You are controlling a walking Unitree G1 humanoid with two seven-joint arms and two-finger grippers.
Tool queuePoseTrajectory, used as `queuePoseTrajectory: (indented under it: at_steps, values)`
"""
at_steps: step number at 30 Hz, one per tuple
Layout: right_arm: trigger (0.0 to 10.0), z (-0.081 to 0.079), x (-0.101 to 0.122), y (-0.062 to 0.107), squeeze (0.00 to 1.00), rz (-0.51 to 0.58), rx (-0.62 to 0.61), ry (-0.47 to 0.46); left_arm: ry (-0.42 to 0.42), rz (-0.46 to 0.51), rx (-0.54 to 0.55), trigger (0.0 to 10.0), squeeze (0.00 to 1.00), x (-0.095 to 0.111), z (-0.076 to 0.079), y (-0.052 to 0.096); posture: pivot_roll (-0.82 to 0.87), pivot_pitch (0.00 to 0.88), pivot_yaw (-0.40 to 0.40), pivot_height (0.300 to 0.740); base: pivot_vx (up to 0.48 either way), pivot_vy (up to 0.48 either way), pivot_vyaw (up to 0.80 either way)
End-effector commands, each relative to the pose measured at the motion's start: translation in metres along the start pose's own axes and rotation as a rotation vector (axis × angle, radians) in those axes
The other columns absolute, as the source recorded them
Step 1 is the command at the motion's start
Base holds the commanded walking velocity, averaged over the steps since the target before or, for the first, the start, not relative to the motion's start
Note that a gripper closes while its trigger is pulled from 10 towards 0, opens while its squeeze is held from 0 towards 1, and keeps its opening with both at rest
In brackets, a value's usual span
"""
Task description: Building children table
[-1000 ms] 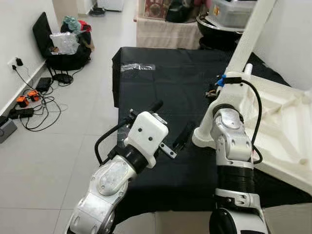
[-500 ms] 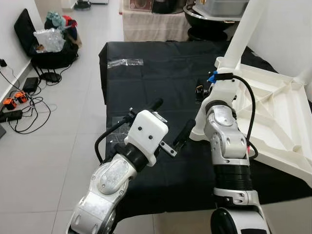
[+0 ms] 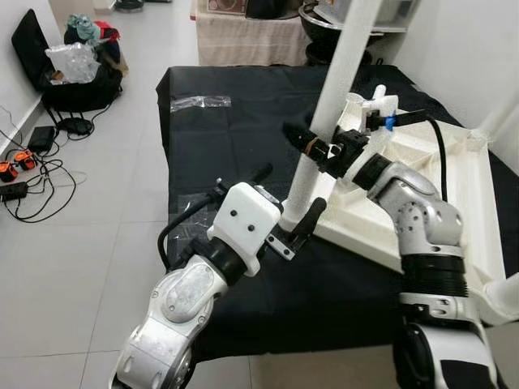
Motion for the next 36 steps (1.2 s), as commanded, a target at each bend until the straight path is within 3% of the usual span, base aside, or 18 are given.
queuePoseTrajectory:
  at_steps: [1, 3, 8, 9, 11, 12, 16, 18, 19, 21, 22, 26, 27, 30, 31, 34, 36]
  values:
    - [10.0, -0.008, -0.005, -0.004, 0.00, -0.022, 0.081, -0.023, 0.007, 0.000, -0.010, 10.0, 0.00, 0.000, 0.004, 0.001, 0.08, 0.060, -0.106, 0.740, 0.000, 0.000, 0.00]
    - [10.0, 0.001, -0.021, -0.012, 0.00, -0.094, 0.089, -0.034, 0.005, -0.002, -0.008, 10.0, 0.00, 0.000, 0.003, 0.001, 0.09, 0.066, -0.104, 0.740, 0.000, 0.000, 0.00]
    - [10.0, 0.010, -0.038, -0.024, 0.00, -0.154, 0.070, -0.016, 0.003, -0.004, -0.007, 10.0, 0.00, 0.000, 0.002, 0.002, 0.09, 0.067, -0.106, 0.740, 0.000, 0.000, 0.00]
    - [5.7, 0.011, -0.040, -0.026, 0.00, -0.155, 0.062, -0.004, 0.003, -0.005, -0.007, 10.0, 0.00, 0.000, 0.002, 0.002, 0.09, 0.067, -0.106, 0.740, 0.000, 0.000, 0.00]
    - [5.7, 0.011, -0.040, -0.026, 0.00, -0.155, 0.062, -0.004, 0.003, -0.005, -0.007, 10.0, 0.00, 0.000, 0.002, 0.002, 0.09, 0.067, -0.106, 0.740, 0.000, 0.000, 0.00]
    - [0.0, 0.013, -0.042, -0.027, 0.00, -0.158, 0.044, 0.011, 0.002, -0.005, -0.007, 10.0, 0.00, 0.000, 0.002, 0.002, 0.09, 0.071, -0.104, 0.740, 0.000, 0.000, 0.00]
    - [0.0, 0.020, -0.040, -0.024, 0.00, -0.150, -0.010, 0.041, 0.002, -0.006, -0.006, 10.0, 0.00, -0.001, 0.001, 0.002, 0.09, 0.072, -0.103, 0.740, 0.000, 0.000, 0.00]
    - [0.0, 0.042, -0.034, -0.014, 0.00, -0.144, -0.173, 0.096, 0.003, -0.005, -0.007, 10.0, 0.00, -0.001, 0.001, 0.001, 0.08, 0.072, -0.100, 0.740, 0.000, 0.000, 0.00]
    - [0.0, 0.042, -0.034, -0.014, 0.00, -0.144, -0.173, 0.096, 0.003, -0.005, -0.007, 10.0, 0.00, -0.001, 0.001, 0.001, 0.08, 0.072, -0.100, 0.740, 0.000, 0.000, 0.00]
    - [0.0, 0.065, -0.029, -0.002, 0.00, -0.149, -0.372, 0.149, 0.004, -0.004, -0.008, 10.0, 0.00, -0.001, 0.002, 0.001, 0.08, 0.073, -0.098, 0.740, 0.000, 0.000, 0.00]
    - [0.0, 0.065, -0.029, -0.002, 0.00, -0.149, -0.372, 0.149, 0.004, -0.004, -0.008, 10.0, 0.00, -0.001, 0.002, 0.001, 0.08, 0.073, -0.098, 0.740, 0.000, 0.000, 0.00]
    - [0.0, 0.102, -0.028, 0.028, 0.00, -0.192, -0.711, 0.172, 0.007, -0.003, -0.009, 10.0, 0.00, -0.001, 0.002, 0.000, 0.07, 0.074, -0.095, 0.740, 0.000, 0.000, 0.00]
    - [0.0, 0.102, -0.028, 0.028, 0.00, -0.192, -0.711, 0.172, 0.007, -0.003, -0.009, 10.0, 0.00, -0.001, 0.002, 0.000, 0.07, 0.074, -0.095, 0.740, 0.000, 0.000, 0.00]
    - [0.0, 0.119, -0.025, 0.058, 0.00, -0.193, -0.979, 0.181, 0.008, 0.000, -0.013, 10.0, 0.00, -0.001, 0.002, 0.000, 0.07, 0.075, -0.086, 0.740, 0.000, 0.000, 0.00]
    - [0.0, 0.119, -0.025, 0.058, 0.00, -0.193, -0.979, 0.181, 0.008, 0.000, -0.013, 10.0, 0.00, -0.001, 0.002, 0.000, 0.07, 0.075, -0.086, 0.740, 0.000, 0.000, 0.00]
    - [0.0, 0.124, -0.020, 0.079, 0.00, -0.159, -1.165, 0.185, 0.009, 0.003, -0.015, 10.0, 0.00, 0.000, 0.002, -0.001, 0.07, 0.075, -0.086, 0.740, 0.000, 0.000, 0.00]
    - [0.0, 0.123, -0.020, 0.082, 0.00, -0.153, -1.192, 0.185, 0.009, 0.003, -0.016, 10.0, 0.00, 0.000, 0.002, -0.001, 0.07, 0.075, -0.086, 0.740, 0.000, 0.000, 0.00]
Point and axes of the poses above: a point about 5 cm out from each wrist's last joint towards the gripper, its own y axis pointing back from the gripper into the wrist, its own x axis along the axis of the wrist's last joint, z = x × y, the point moved 6 cm from there along -y, pointing out of the wrist towards the gripper, and after that the axes turned 12 degrees about -y, right-handed, at the moved point
